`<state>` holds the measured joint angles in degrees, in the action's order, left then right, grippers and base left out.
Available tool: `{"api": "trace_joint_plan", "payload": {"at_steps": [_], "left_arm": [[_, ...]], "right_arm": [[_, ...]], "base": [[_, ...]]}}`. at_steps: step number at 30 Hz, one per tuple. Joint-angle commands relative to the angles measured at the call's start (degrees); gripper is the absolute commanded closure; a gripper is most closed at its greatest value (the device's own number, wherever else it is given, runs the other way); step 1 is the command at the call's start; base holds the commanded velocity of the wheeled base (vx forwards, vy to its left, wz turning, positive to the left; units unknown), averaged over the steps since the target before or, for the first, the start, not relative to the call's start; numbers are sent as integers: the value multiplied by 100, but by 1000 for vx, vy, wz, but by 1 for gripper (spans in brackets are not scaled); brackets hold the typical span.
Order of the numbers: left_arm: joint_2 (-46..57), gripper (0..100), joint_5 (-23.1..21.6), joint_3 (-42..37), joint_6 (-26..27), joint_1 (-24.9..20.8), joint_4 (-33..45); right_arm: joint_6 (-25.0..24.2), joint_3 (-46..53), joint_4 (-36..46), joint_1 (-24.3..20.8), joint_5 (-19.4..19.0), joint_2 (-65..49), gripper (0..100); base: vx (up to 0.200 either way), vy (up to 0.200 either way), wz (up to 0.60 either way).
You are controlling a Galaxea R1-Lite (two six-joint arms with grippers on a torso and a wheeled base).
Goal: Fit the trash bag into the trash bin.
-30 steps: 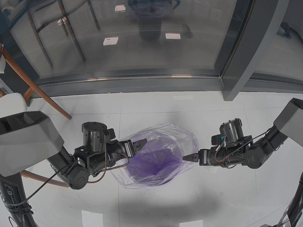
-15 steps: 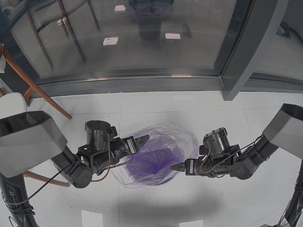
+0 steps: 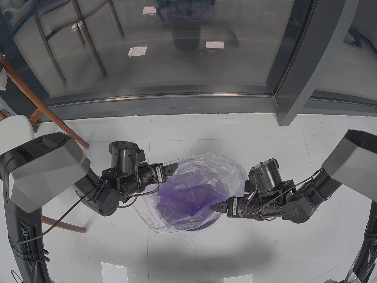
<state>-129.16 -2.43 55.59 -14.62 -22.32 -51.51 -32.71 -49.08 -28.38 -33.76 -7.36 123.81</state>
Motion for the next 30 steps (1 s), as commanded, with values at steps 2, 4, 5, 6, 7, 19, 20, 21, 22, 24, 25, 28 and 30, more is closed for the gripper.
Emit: {"api": "trace_joint_plan", "payload": {"at_steps": [2,4,5,6,7,19,20,21,22,24,25,28,30], "left_arm": [[216,0,-381,31,1602,202,114],[172,0,-531,40,2068,237,114],[145,0,-592,40,2261,255,114],[40,0,-671,40,2464,307,114],[-92,0,-768,49,2622,325,114],[-690,0,-795,593,2613,501,114],[-690,0,-795,593,2613,501,114],[-690,0,-795,611,2508,492,114],[-690,0,-795,611,2455,492,114],[-690,0,-803,593,2411,483,114],[-690,0,-812,593,2411,483,114],[-690,0,-821,602,2402,474,106],[-690,0,-812,611,2402,457,106]], "right_arm": [[1,12,-10,-17,-2,65,0],[-8,12,-10,-61,-2,65,0],[-8,21,-10,-70,-2,65,0],[-8,21,-10,-79,-2,65,0],[-8,39,-1,-96,-2,56,0],[-25,83,-10,-228,235,126,100],[-25,83,-10,-228,235,126,100],[-25,74,-45,-228,235,144,100],[-34,83,-80,-228,235,152,100],[-34,74,-124,-237,235,188,100],[-34,74,-133,-237,235,232,100],[-25,74,-133,-246,244,267,100],[-25,74,-133,-246,244,267,100]], "base": [[0,0,0],[0,0,0],[0,0,0],[0,0,0],[0,0,0],[0,0,0],[0,0,0],[0,0,0],[0,0,0],[0,0,0],[0,0,0],[0,0,0],[0,0,0]]}}
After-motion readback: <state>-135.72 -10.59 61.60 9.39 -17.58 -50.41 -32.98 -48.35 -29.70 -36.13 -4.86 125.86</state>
